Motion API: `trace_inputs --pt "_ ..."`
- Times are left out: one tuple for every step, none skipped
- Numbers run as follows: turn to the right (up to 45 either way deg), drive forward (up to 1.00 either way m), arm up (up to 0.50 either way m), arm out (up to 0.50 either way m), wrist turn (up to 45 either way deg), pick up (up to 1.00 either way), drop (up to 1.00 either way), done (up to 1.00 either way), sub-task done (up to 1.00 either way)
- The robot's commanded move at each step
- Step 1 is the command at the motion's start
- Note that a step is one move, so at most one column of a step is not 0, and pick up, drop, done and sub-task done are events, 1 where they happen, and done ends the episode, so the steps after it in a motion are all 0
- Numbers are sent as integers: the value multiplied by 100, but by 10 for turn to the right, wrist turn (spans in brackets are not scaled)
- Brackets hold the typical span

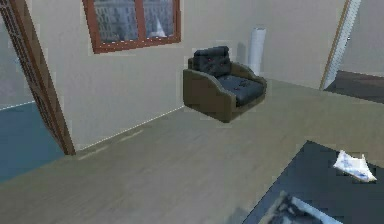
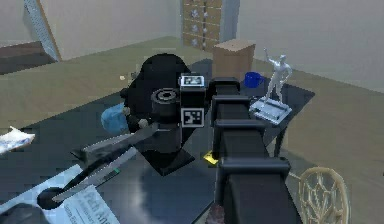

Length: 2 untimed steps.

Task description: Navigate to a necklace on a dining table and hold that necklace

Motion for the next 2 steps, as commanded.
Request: trace_inputs --pt "0 0 0 0 450 0 0 0 0" --pt "0 0 0 0 390 0 0 0 0"
